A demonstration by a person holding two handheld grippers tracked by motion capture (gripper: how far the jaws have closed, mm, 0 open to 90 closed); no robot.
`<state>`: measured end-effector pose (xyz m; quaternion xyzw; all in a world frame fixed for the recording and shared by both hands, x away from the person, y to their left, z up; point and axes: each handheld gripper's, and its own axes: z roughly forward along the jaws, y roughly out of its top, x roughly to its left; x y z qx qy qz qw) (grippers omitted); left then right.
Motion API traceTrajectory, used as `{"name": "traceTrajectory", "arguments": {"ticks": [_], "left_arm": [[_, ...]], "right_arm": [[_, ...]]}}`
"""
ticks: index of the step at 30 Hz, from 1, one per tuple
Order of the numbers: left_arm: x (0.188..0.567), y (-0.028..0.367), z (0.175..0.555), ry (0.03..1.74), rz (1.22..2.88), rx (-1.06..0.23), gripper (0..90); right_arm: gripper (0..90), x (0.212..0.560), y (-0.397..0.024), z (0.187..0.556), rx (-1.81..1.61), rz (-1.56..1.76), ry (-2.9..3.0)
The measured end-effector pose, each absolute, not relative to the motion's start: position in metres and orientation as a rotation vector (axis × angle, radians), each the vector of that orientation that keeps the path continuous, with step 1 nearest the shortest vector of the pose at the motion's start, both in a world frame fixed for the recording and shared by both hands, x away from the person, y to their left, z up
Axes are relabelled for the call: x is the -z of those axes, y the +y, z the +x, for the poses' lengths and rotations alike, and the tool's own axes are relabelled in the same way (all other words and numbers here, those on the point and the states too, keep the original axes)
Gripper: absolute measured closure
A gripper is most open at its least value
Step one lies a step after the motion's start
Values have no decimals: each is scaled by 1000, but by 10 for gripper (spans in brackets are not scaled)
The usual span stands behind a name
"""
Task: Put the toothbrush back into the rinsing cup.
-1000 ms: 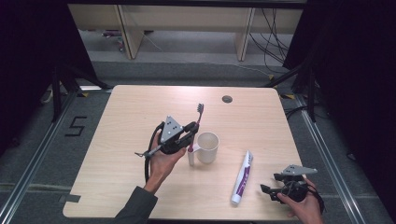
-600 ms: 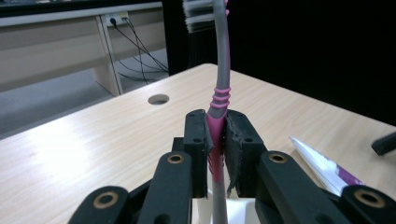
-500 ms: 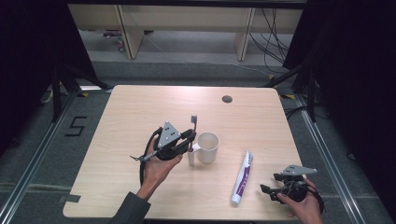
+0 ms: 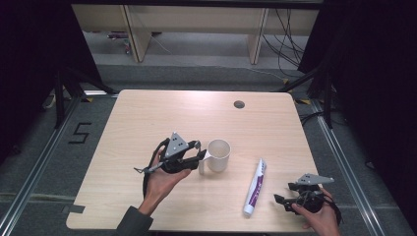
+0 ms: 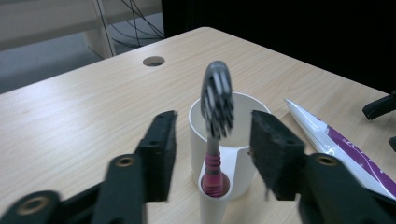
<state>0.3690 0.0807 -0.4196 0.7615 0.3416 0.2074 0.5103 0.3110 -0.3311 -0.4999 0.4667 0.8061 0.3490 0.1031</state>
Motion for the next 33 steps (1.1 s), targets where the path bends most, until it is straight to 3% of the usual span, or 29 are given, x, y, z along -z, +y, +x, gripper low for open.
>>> {"name": "traceTrajectory", "arguments": {"ticks": [10, 24, 33], "left_arm": [[419, 90, 363, 862, 1878, -459, 319], [429, 120, 340, 920, 1874, -401, 266], [447, 140, 317, 961, 1882, -397, 222]], "right_arm": [[242, 499, -335, 314, -1047, 1312, 2379], [256, 485, -323, 309, -1114, 1317, 2371], [346, 475, -315, 304, -1164, 1253, 2373]]}}
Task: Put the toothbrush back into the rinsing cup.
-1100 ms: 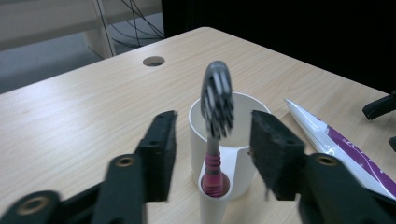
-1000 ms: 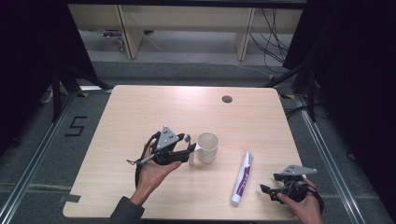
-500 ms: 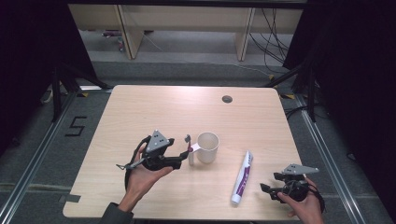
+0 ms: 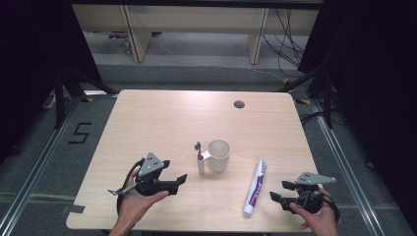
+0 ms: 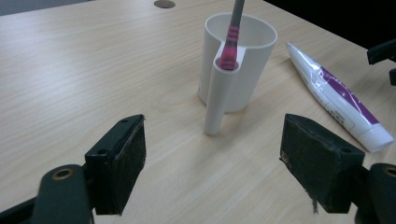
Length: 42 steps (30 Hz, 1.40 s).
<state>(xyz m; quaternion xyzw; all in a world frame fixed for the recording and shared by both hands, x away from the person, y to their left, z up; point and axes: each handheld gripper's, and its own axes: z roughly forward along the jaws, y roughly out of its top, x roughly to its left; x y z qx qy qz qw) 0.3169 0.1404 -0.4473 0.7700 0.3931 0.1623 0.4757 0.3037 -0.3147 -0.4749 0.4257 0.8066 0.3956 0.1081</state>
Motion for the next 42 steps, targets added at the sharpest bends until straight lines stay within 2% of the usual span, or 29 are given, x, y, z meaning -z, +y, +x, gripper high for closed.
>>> {"name": "traceTrajectory", "arguments": {"ticks": [6, 14, 30, 37, 42], "left_arm": [[465, 149, 301, 976, 1873, -412, 206], [480, 155, 287, 984, 1894, -409, 205], [492, 161, 278, 1002, 1965, -404, 198], [494, 161, 278, 1005, 1961, -412, 198], [494, 160, 278, 1017, 1950, -404, 199]], "right_arm": [[375, 473, -306, 300, -1189, 1254, 2391], [479, 466, -291, 295, -1223, 1163, 2407], [789, 465, -254, 294, -1243, 1020, 2503], [852, 470, -231, 299, -1211, 933, 2573], [863, 474, -219, 303, -1189, 908, 2612]]}}
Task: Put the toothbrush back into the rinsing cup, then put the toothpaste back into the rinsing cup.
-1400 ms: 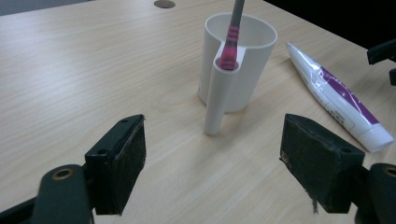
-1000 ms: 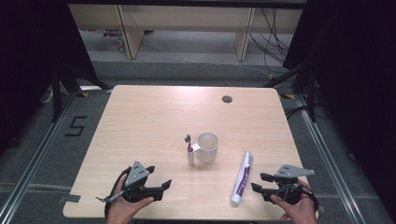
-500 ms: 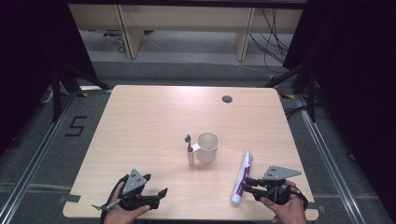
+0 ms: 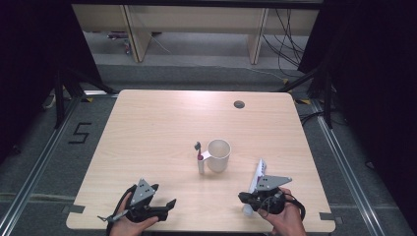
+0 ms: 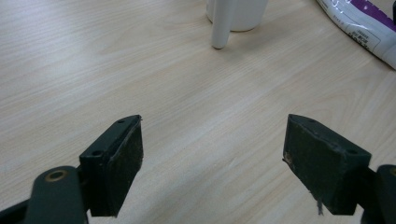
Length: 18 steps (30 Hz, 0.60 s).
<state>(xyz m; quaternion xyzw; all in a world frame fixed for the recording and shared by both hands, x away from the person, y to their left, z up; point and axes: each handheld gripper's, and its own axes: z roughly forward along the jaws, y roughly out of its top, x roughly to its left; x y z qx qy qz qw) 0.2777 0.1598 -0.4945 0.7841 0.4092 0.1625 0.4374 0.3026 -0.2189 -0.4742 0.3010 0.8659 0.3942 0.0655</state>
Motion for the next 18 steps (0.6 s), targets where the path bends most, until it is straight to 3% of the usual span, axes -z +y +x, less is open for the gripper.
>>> {"name": "traceTrajectory", "arguments": {"ticks": [18], "left_arm": [[495, 160, 279, 1003, 1994, -401, 210]], "right_arm": [[870, 488, -202, 299, -1126, 866, 2718]]}}
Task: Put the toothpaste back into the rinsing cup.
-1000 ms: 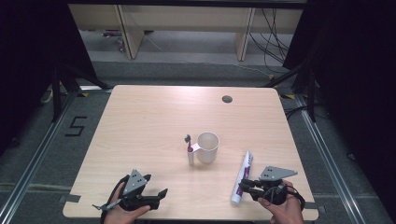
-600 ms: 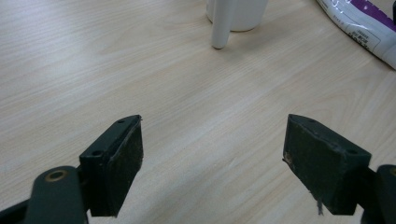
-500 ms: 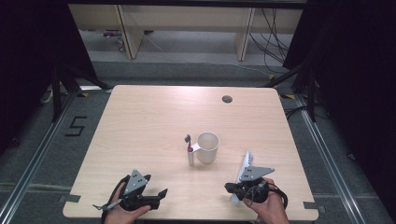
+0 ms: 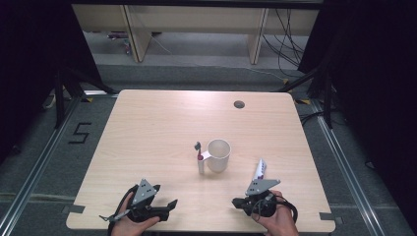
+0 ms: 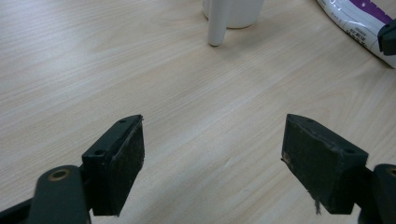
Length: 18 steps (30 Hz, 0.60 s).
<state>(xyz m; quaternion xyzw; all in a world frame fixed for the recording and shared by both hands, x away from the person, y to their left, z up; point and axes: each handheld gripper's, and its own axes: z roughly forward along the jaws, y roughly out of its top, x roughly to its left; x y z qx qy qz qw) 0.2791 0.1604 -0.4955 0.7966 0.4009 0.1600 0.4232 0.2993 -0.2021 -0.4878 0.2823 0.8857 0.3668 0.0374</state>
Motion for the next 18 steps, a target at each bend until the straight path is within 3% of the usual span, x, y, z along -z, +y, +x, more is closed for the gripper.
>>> {"name": "traceTrajectory", "arguments": {"ticks": [18], "left_arm": [[499, 156, 278, 990, 1986, -383, 210]], "right_arm": [[884, 490, -220, 284, -958, 857, 2788]]}}
